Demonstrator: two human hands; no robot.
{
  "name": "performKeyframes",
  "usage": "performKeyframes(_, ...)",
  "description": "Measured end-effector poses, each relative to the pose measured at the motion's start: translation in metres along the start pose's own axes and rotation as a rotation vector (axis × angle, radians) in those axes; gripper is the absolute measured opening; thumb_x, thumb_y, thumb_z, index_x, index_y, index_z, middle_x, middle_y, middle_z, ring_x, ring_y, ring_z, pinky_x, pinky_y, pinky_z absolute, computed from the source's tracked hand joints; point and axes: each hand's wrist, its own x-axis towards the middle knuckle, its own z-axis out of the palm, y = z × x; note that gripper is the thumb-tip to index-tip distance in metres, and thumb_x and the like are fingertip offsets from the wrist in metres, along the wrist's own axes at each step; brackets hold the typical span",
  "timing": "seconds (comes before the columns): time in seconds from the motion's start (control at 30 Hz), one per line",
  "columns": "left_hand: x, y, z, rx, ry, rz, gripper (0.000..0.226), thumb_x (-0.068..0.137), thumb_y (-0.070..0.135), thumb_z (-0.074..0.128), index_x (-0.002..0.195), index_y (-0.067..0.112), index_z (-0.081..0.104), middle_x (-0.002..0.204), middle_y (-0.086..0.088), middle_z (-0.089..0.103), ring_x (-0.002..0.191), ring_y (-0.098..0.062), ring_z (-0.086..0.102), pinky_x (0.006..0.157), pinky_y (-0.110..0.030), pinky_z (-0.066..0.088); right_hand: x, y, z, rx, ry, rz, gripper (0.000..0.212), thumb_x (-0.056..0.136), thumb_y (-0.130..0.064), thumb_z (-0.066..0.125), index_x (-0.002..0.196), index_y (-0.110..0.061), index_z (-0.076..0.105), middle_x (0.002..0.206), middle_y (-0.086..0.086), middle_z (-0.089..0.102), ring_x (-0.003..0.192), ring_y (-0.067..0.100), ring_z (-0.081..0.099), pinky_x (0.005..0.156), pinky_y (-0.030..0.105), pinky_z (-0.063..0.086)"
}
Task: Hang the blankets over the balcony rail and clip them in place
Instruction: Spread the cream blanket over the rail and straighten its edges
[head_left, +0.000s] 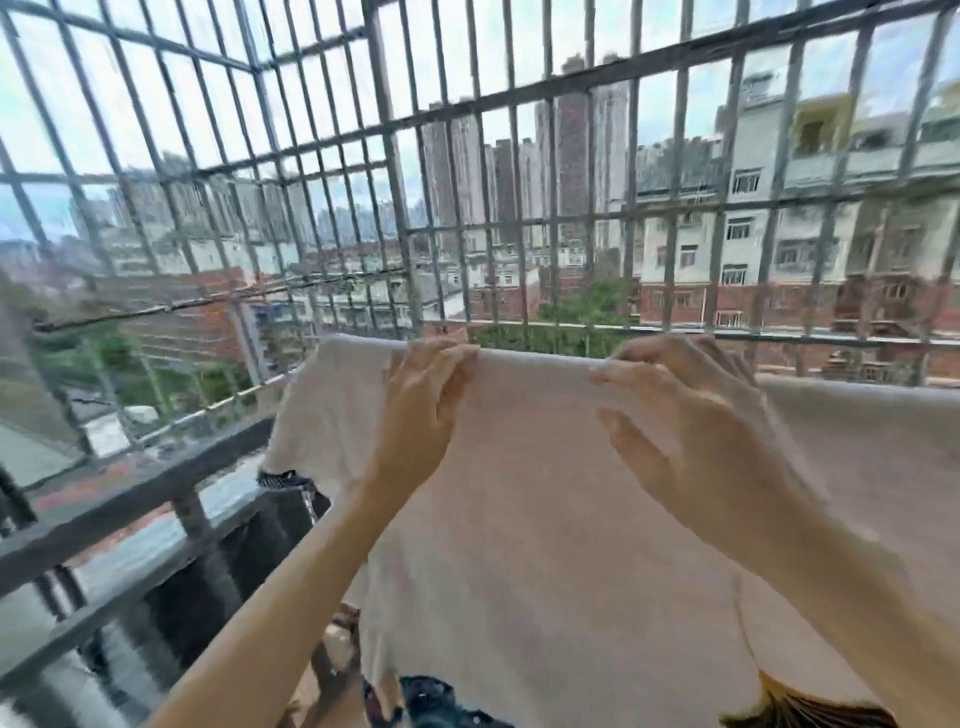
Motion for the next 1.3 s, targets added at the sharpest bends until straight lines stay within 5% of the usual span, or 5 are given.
performKeyframes(0.17, 0.012, -0.063, -0.028, -0.027, -0.047, -0.024, 0.024, 0.098, 0.013, 0.05, 0.113, 0.008, 0.069, 0.114, -0.006, 0.066, 0.107, -0.019, 0.055, 0.096, -0.019, 0.033, 0.052, -0.035, 0.056, -0.043, -0.159, 0.051, 0.031, 0.086, -0.022, 0.068, 0.117, -0.018, 0.067, 0.109, -0.001, 0.065, 0.105, 0.018, 0.055, 0.09, 0.027, 0.038)
performKeyframes(0.47, 0.015, -0.186, -0.052, -0.012, 0.066, -0.361, 0.037, 0.097, 0.017, 0.057, 0.133, 0.013, 0.052, 0.122, -0.009, 0.059, 0.105, -0.021, 0.058, 0.086, -0.031, 0.049, 0.099, -0.094, 0.143, -0.056, -0.304, 0.029, 0.029, 0.092, -0.028, 0.059, 0.115, -0.011, 0.065, 0.104, 0.005, 0.062, 0.1, 0.023, 0.054, 0.09, 0.036, 0.046)
performKeyframes(0.7, 0.004, -0.22, -0.052, -0.038, -0.083, -0.31, 0.023, 0.091, 0.024, 0.066, 0.073, 0.01, 0.066, 0.069, 0.004, 0.063, 0.061, -0.014, 0.057, 0.058, -0.024, 0.042, 0.119, -0.107, 0.183, -0.106, -0.194, 0.082, 0.026, 0.089, -0.016, 0.063, 0.114, -0.009, 0.066, 0.109, 0.007, 0.06, 0.103, 0.027, 0.051, 0.089, 0.042, 0.048)
performKeyframes(1.1, 0.003, -0.241, -0.051, -0.114, -0.053, -0.341, 0.024, 0.093, 0.009, 0.058, 0.116, 0.011, 0.066, 0.11, -0.006, 0.068, 0.095, -0.017, 0.064, 0.084, -0.025, 0.048, 0.125, -0.098, 0.197, -0.175, -0.24, 0.107, 0.032, 0.086, -0.02, 0.069, 0.118, -0.013, 0.065, 0.105, 0.008, 0.066, 0.098, 0.031, 0.056, 0.09, 0.043, 0.045)
performKeyframes(1.3, 0.045, -0.145, -0.053, -0.204, -0.136, -0.009, 0.024, 0.097, 0.02, 0.053, 0.117, 0.02, 0.067, 0.122, 0.003, 0.064, 0.112, -0.011, 0.057, 0.095, -0.023, 0.04, 0.121, -0.089, 0.181, -0.165, -0.273, 0.111, 0.032, 0.09, -0.029, 0.065, 0.119, -0.017, 0.063, 0.107, 0.006, 0.066, 0.101, 0.028, 0.061, 0.09, 0.041, 0.047)
